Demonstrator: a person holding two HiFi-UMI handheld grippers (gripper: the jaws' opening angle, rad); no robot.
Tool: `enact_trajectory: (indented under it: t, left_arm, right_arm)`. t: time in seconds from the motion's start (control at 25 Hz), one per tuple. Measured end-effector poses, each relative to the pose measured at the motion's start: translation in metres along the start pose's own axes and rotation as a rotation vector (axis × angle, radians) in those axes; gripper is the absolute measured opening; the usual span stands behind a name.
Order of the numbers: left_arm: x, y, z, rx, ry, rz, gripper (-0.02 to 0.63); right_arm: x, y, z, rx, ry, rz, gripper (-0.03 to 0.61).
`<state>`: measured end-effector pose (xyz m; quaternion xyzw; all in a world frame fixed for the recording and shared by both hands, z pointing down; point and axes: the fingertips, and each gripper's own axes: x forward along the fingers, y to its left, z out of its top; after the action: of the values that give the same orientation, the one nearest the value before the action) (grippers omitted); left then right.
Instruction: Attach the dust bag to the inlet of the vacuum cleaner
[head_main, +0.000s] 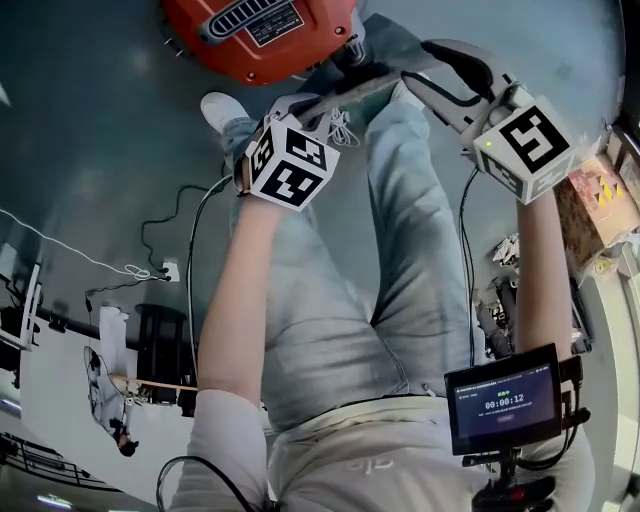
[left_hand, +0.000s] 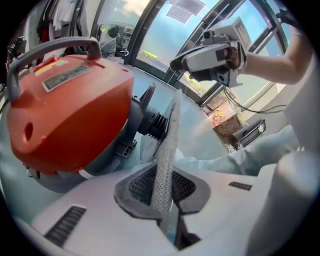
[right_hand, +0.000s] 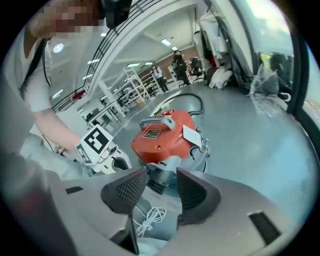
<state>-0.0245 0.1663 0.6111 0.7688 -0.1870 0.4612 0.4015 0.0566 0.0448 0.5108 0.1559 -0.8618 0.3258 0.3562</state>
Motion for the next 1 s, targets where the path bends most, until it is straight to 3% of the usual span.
enact_trajectory:
  t: [0.08, 0.12, 0.28, 0.36, 0.48, 0.6, 0.68, 0.8, 0.88, 1.0]
  left_arm:
    - [-0.008, 0.006, -0.001, 0.020, 0.000, -0.003, 0.035]
    - [-0.012, 0.008, -0.002, 0.026, 0.002, -0.004, 0.035]
    - [-0.029, 0.013, 0.003, 0.079, 0.025, 0.037, 0.035]
    - [-0.039, 0.014, 0.010, 0.124, 0.044, 0.060, 0.035]
    - [-0.054, 0.012, 0.015, 0.133, 0.070, 0.061, 0.035]
    - [-0.055, 0.015, 0.013, 0.064, 0.049, 0.079, 0.035]
    - [-0.049, 0.017, 0.009, 0.017, 0.020, 0.081, 0.035]
    - [-0.044, 0.019, 0.010, -0.048, -0.011, 0.048, 0.035]
    - [-0.044, 0.017, 0.012, -0.046, -0.013, 0.037, 0.035]
    - [-0.043, 0.012, 0.016, -0.031, -0.012, 0.032, 0.035]
  right_arm:
    - [0.005, 0.016, -0.021, 0.040, -0.034, -0.076, 0.173]
    - [0.008, 0.024, -0.033, 0.011, -0.029, -0.128, 0.173]
    - [0.008, 0.038, -0.037, -0.316, 0.056, -0.341, 0.173]
    - [0.011, 0.023, -0.020, -0.420, 0.074, -0.355, 0.172]
    - [0.032, -0.003, -0.014, -0.577, 0.199, -0.208, 0.170]
    - [0.041, -0.006, -0.030, -0.693, 0.381, 0.015, 0.170]
    - [0.039, -0.001, -0.041, -0.733, 0.458, 0.111, 0.170]
    - [0.043, 0.002, -0.056, -0.824, 0.531, 0.181, 0.169]
    - [0.046, 0.001, -0.063, -0.877, 0.557, 0.199, 0.167]
    - [0.042, -0.003, -0.063, -0.917, 0.583, 0.212, 0.109]
